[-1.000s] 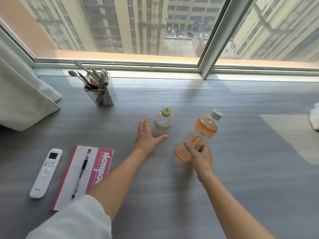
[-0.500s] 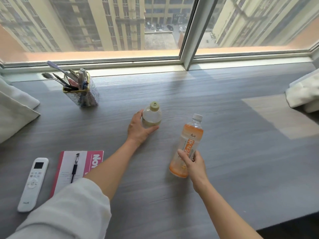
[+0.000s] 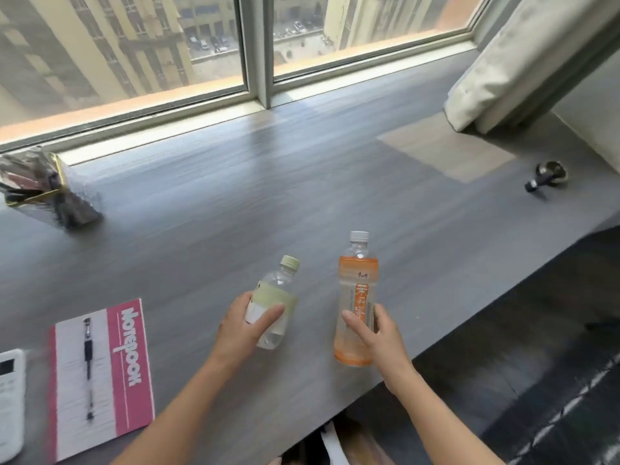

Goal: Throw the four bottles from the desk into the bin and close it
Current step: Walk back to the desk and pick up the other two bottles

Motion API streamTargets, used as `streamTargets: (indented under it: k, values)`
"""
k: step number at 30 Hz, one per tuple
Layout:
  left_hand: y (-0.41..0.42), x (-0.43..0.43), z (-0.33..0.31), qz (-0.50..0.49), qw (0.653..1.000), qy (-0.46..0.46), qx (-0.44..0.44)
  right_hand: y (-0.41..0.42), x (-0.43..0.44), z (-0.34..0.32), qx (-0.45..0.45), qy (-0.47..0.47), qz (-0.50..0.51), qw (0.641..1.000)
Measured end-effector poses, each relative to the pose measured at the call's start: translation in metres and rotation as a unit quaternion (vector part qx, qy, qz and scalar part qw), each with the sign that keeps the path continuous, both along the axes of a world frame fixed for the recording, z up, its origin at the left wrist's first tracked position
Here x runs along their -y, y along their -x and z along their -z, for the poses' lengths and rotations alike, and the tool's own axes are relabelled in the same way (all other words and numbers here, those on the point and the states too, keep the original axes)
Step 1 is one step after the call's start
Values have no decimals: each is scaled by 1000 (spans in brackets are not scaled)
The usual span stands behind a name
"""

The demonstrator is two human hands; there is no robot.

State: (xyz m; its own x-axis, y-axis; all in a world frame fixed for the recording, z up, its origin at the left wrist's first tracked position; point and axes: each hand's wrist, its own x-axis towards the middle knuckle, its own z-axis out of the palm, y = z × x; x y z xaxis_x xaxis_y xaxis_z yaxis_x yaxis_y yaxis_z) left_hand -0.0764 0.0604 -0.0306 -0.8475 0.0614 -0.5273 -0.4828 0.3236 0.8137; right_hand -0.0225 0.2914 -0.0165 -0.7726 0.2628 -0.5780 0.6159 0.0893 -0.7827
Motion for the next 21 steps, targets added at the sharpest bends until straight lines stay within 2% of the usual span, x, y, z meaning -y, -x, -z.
streamTargets:
  k: [3, 6, 11, 15, 21]
  values:
    - [-26, -18, -2, 37, 998, -11, 45, -42, -24, -3, -3, -4, 48, 999]
    - [-48, -43, -2, 126, 988, -3, 88, -89, -47, -6, 10, -19, 95, 995]
    - [-75, -99, -4, 299, 944, 10, 136, -172, -88, 1, 39, -53, 171, 983]
    - [-100, -162, -3, 404, 906, 51, 114, -248, -124, 14, 83, -73, 227, 968]
    - [-154, -266, 7, 509, 851, 119, 41, -359, -180, 39, 214, -122, 264, 933]
